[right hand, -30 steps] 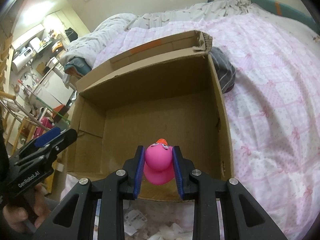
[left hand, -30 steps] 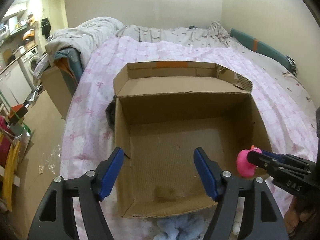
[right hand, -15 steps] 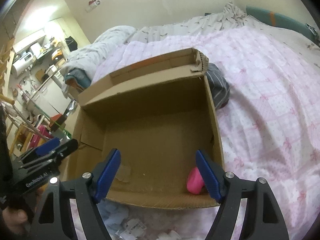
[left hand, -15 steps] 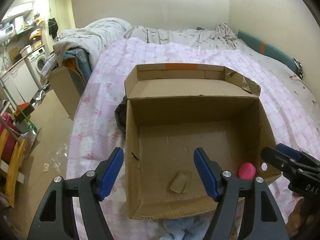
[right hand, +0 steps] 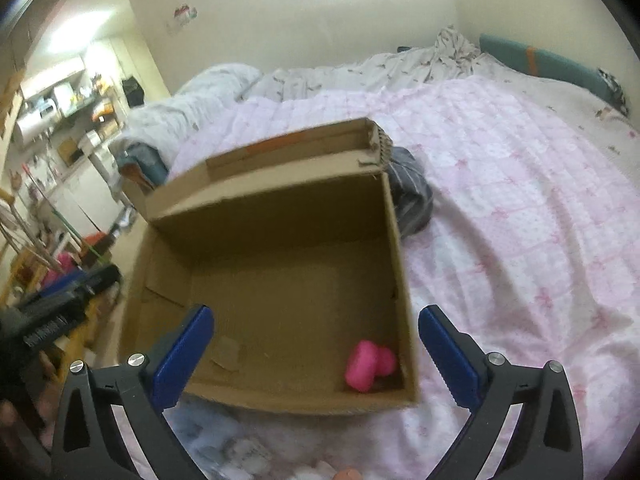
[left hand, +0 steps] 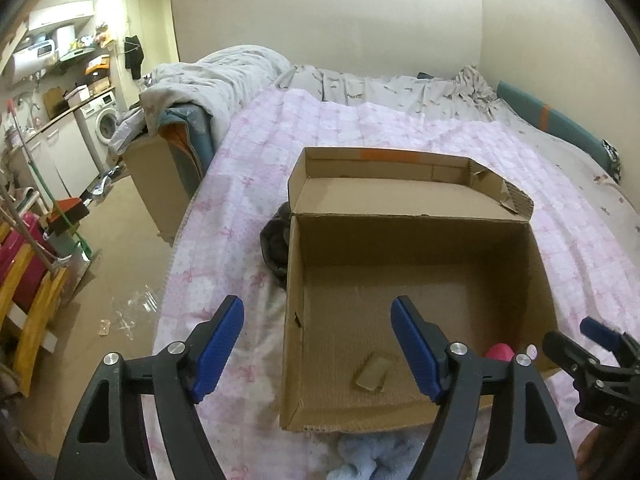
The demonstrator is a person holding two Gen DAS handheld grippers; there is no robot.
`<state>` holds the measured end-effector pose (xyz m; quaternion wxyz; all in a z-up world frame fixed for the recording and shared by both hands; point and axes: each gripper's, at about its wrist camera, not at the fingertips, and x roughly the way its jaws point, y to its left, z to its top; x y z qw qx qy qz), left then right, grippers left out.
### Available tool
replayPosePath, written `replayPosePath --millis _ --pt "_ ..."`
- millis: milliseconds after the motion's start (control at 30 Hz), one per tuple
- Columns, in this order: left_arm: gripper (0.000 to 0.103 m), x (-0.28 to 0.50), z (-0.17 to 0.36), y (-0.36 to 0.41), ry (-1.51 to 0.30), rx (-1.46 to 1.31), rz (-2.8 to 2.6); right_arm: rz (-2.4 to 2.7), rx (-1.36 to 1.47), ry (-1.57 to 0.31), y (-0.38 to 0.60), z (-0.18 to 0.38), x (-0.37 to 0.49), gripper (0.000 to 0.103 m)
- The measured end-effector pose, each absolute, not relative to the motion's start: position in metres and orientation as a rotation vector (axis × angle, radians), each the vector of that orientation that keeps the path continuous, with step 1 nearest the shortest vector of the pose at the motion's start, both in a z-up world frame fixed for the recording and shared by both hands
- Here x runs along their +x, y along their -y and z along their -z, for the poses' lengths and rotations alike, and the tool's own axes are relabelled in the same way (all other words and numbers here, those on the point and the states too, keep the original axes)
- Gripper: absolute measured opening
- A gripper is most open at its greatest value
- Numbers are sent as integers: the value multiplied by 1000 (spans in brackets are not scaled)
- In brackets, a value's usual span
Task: Organize soft objects
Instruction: 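Open the right gripper to drop the duck into the box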
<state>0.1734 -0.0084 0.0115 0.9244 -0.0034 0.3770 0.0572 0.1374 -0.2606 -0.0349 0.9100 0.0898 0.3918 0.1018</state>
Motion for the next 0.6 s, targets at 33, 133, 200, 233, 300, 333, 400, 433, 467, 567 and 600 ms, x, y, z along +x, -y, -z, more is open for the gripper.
replayPosePath --millis 33,133,200,233,300,333,400,433,467,567,600 --pt "74 171 -13 8 -772 -9 -115 -202 180 -822 262 36 136 103" --pt "74 158 -20 5 -750 3 -111 -207 224 -840 269 38 131 103" --pt "74 151 -23 5 -737 20 -126 -209 224 -842 270 37 123 103" --pt "74 147 -25 5 -734 27 -130 -214 219 -842 270 36 120 103" --pt "74 139 -27 3 -739 31 -128 -224 217 -843 271 34 112 103" --pt "74 135 -27 2 -741 31 -126 -227 218 -844 272 34 109 103" --pt "74 126 -27 1 -745 27 -121 -229 216 -845 273 33 103 103" --pt "74 122 -26 0 -746 22 -116 -225 214 -842 274 32 99 103" --pt "74 117 -25 -1 -749 14 -109 -222 213 -838 274 31 97 103" --pt "74 103 -21 -3 -764 -5 -100 -228 210 -820 274 26 87 103" --pt "74 99 -19 -4 -776 -5 -106 -235 212 -810 274 24 83 103"
